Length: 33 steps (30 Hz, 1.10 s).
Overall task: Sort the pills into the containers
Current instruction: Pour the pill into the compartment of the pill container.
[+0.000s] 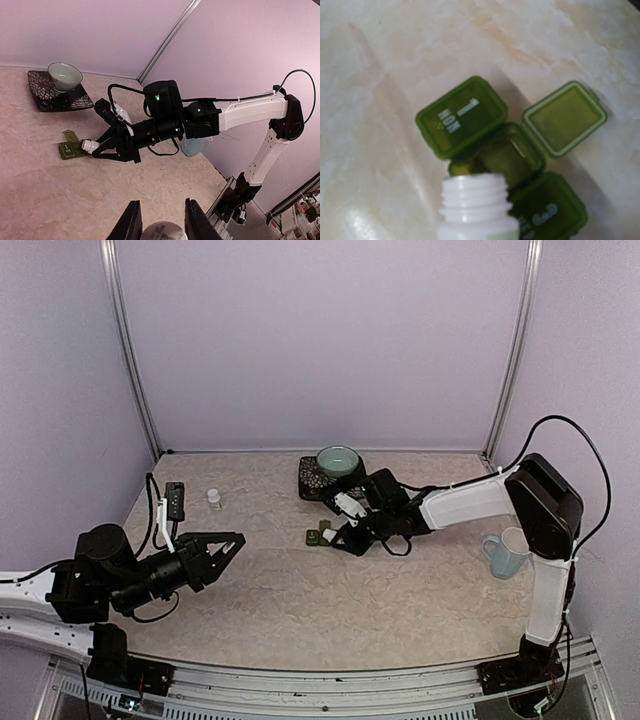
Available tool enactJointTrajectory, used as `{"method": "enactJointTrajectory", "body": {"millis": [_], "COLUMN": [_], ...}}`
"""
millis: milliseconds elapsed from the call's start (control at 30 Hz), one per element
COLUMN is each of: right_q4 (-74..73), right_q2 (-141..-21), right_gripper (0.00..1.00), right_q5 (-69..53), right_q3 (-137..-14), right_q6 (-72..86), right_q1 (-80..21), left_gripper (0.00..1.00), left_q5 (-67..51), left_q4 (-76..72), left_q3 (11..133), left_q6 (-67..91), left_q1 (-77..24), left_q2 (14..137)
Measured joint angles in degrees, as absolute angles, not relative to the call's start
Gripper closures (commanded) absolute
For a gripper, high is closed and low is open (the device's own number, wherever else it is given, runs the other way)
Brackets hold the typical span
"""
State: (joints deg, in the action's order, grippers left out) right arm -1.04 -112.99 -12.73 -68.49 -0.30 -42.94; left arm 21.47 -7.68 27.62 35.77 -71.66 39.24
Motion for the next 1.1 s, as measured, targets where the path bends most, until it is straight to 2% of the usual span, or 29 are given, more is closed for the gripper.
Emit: {"method": "enactJointTrajectory", "body": {"millis": [1100], "right_q4": [-11.77], "right_q2": [-115.66], "right_gripper": [0.82], "right_q5": [-10.2], "right_q3": [-76.36], "right_q6": [-0.25], "right_q1": [-43.44], "left_gripper": [0.72], "left_q5": [21.5], "left_q4": [-8.05], "left_q3": [25.71], "left_q6": [36.42], "left_q1": [-71.66], "left_q2": [37.28]}}
